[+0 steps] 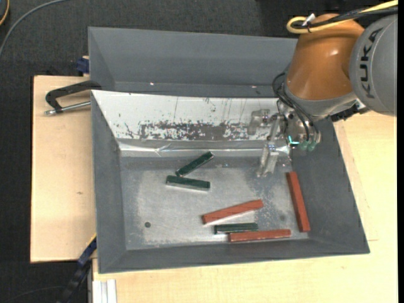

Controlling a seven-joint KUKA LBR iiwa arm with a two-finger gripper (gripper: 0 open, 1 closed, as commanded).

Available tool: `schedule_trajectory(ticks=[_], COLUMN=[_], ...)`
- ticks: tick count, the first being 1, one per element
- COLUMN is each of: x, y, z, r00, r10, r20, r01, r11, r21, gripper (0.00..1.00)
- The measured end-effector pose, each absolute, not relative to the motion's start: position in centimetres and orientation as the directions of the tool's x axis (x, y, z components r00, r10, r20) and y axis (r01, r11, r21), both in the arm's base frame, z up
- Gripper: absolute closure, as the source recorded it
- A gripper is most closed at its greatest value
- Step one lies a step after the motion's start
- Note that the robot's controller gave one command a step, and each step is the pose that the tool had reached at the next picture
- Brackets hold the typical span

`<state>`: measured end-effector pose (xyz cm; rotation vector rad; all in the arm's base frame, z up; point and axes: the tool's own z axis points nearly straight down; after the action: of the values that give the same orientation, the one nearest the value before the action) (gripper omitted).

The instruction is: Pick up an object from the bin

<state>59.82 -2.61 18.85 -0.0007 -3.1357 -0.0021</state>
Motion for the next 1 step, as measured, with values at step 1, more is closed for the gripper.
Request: schedule_trajectory(ticks=[1], x=[54.61], y=[-0.93], z=[6.84], r00=[-0.997], r10=[-0.080], r20=[0.006], r01=[-0.080], r11=[0.997], r21=[0.002], gripper=[0.00])
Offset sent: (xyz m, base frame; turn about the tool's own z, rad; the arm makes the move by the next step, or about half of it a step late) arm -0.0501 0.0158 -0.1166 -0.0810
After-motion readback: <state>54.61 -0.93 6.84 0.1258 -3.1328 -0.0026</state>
